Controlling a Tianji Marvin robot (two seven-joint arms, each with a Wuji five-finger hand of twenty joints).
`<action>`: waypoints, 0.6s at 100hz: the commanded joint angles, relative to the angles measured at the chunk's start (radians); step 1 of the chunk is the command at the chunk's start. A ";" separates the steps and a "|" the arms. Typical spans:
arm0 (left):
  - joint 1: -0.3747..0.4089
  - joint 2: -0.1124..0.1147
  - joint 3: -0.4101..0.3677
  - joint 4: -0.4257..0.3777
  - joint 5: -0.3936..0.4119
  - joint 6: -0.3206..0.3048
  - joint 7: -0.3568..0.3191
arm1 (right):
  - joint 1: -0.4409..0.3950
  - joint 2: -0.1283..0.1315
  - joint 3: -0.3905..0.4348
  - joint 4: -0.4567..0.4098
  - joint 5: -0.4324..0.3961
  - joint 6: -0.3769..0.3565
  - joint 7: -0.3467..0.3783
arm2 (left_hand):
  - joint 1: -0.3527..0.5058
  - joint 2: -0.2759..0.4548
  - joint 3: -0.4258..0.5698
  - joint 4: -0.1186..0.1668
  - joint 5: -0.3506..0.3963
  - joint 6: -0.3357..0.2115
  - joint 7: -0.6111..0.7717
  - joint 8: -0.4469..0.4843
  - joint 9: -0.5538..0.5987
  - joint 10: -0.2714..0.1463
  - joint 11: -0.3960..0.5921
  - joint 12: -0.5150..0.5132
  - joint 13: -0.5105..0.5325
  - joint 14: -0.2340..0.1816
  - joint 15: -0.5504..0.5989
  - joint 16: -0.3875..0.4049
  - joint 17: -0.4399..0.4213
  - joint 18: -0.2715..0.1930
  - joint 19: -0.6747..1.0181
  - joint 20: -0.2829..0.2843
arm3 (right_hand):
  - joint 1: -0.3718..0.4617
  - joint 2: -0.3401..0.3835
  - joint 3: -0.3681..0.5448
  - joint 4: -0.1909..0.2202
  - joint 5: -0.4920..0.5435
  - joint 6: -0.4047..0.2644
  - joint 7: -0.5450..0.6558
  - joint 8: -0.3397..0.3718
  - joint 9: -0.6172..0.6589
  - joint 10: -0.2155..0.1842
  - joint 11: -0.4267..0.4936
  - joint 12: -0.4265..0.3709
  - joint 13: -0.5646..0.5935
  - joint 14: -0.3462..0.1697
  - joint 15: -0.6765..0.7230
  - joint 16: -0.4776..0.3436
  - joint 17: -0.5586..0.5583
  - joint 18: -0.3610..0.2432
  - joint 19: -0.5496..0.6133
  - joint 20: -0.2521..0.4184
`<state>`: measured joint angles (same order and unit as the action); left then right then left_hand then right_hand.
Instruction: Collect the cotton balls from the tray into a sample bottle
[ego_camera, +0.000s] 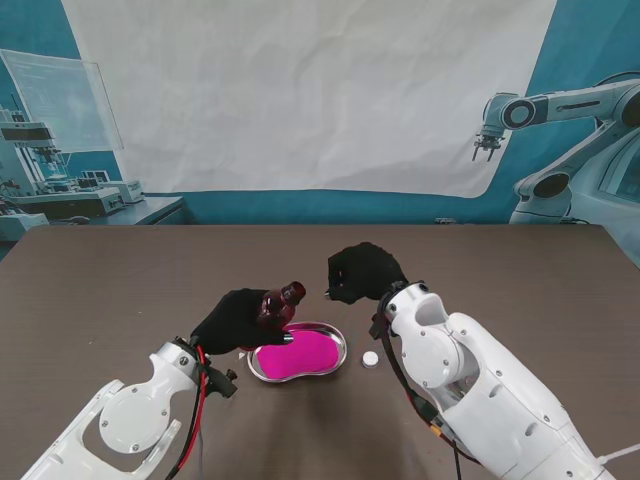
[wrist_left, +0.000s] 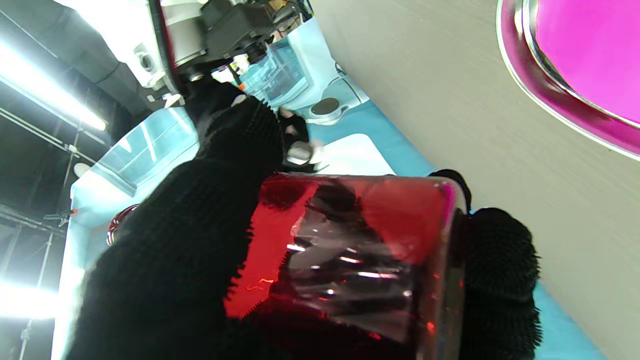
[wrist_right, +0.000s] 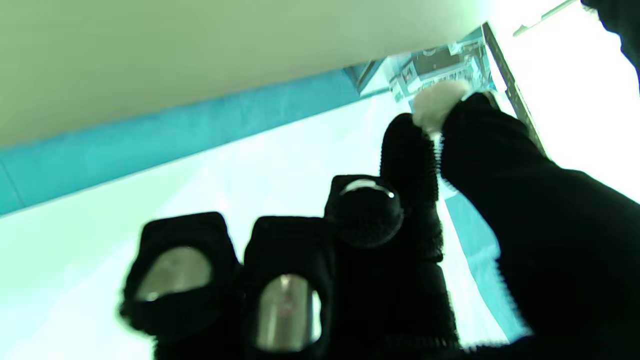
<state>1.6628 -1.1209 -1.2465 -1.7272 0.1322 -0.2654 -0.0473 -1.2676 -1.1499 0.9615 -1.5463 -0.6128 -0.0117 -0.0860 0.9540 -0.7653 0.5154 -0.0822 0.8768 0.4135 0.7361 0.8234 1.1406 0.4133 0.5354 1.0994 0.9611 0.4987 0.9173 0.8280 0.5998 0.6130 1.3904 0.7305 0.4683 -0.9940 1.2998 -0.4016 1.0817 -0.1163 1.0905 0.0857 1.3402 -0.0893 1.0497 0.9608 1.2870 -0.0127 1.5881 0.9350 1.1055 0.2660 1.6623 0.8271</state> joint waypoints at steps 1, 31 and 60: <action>-0.001 -0.005 0.010 -0.002 -0.006 0.006 -0.023 | -0.012 0.010 0.024 -0.054 -0.027 0.000 0.003 | 0.278 0.464 0.355 0.016 0.158 -0.142 0.178 0.022 0.054 -0.032 0.009 0.012 0.026 0.023 0.067 0.027 -0.016 -0.094 0.092 0.037 | 0.023 0.016 0.027 0.014 0.021 0.035 0.032 0.032 0.049 -0.007 0.029 0.018 0.029 -0.033 0.070 0.016 0.037 0.014 0.076 -0.014; -0.040 -0.008 0.053 0.013 -0.025 0.004 -0.024 | -0.106 0.016 0.141 -0.248 -0.050 -0.024 -0.012 | 0.278 0.465 0.355 0.016 0.158 -0.142 0.178 0.022 0.056 -0.034 0.009 0.012 0.026 0.023 0.067 0.027 -0.016 -0.093 0.091 0.037 | 0.023 0.025 0.019 0.017 0.020 0.038 0.028 0.042 0.047 -0.007 0.028 0.018 0.029 -0.034 0.070 0.016 0.037 0.014 0.077 -0.015; -0.070 -0.012 0.080 0.018 -0.037 -0.003 -0.020 | -0.157 0.019 0.180 -0.326 -0.030 -0.070 -0.006 | 0.277 0.465 0.355 0.016 0.159 -0.143 0.178 0.022 0.056 -0.035 0.009 0.013 0.027 0.021 0.068 0.027 -0.016 -0.094 0.092 0.038 | 0.023 0.032 0.016 0.019 0.018 0.037 0.025 0.046 0.046 -0.009 0.026 0.018 0.029 -0.038 0.067 0.015 0.037 0.009 0.077 -0.016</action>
<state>1.5982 -1.1241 -1.1702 -1.7043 0.1007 -0.2641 -0.0496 -1.4148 -1.1287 1.1451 -1.8590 -0.6544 -0.0730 -0.1060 0.9540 -0.7653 0.5154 -0.0822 0.8768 0.4135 0.7361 0.8234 1.1406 0.4133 0.5354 1.0994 0.9611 0.4987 0.9173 0.8280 0.5996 0.6130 1.3904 0.7305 0.4683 -0.9730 1.2996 -0.4016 1.0815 -0.1145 1.0902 0.0994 1.3402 -0.0887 1.0499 0.9610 1.2870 -0.0127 1.5888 0.9350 1.1071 0.2660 1.6637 0.8269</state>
